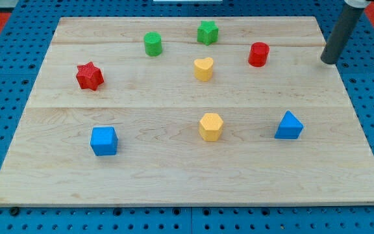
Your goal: Place your arm towards the top right corner of the board
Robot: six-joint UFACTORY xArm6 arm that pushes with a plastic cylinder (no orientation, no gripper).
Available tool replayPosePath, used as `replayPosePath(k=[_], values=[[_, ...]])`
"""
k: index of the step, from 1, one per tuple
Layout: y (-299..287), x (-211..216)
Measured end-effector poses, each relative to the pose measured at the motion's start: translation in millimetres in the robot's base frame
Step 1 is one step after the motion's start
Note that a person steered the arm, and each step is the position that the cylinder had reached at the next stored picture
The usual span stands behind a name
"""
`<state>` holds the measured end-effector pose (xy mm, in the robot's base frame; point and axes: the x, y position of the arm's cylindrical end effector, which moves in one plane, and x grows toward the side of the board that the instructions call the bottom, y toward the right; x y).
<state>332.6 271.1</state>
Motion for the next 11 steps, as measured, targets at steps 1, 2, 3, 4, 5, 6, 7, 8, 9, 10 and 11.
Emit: replayPosePath(k=[1,2,3,4,5,6,7,8,9,10,11], values=[[-16.5,0.0],[-13.1,0.0],[-9.8,-0.6],[-13.0,1.0],[-8.8,-10.6],[-8.5,-10.9],[-7.4,-10.9],[-1.4,-13.3],[1.1,-13.6],[0.8,-13.5],[4.4,-16.4]])
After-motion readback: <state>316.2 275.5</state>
